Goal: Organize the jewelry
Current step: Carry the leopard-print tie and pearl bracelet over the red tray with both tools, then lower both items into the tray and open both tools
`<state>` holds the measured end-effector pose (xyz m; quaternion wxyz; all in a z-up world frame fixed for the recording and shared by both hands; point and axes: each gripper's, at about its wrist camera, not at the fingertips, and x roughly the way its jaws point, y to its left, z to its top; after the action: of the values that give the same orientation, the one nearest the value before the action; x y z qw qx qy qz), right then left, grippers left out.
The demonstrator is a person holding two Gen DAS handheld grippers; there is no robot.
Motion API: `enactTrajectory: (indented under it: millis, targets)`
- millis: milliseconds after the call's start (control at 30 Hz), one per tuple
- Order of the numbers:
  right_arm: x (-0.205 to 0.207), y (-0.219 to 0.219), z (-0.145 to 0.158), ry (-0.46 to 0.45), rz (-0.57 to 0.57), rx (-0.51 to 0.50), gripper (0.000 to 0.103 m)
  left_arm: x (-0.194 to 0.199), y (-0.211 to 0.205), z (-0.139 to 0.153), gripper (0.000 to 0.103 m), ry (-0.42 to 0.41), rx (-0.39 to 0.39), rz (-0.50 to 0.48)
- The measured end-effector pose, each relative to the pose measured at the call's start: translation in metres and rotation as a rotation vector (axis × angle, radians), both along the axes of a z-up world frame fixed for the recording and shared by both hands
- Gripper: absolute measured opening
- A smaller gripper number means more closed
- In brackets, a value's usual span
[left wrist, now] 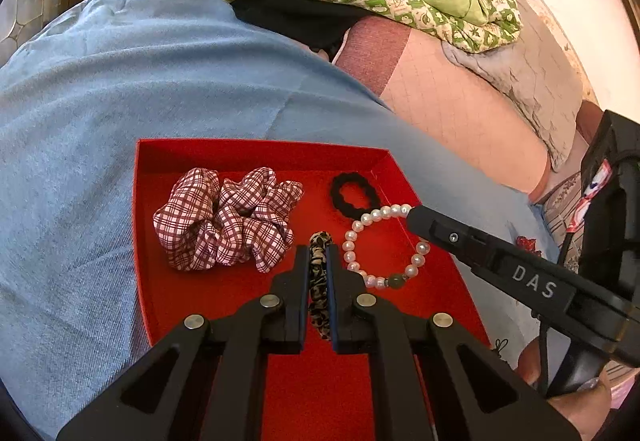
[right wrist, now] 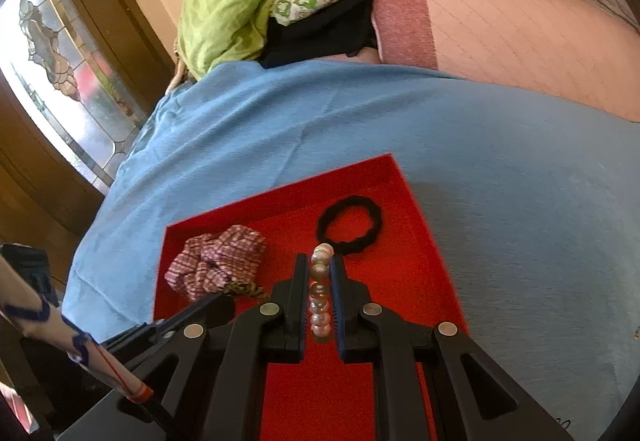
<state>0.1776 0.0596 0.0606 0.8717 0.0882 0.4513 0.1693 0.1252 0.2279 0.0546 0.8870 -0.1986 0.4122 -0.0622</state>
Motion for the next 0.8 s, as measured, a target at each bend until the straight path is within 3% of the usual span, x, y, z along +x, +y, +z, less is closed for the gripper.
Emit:
enactTrajectory:
  millis: [800]
  targets:
    - [0.014,-0.019,-0.041,0.080,-0.050,-0.051,0.011,-0.001,0.002,-0.003,0.007,0.028,0.055,0.028]
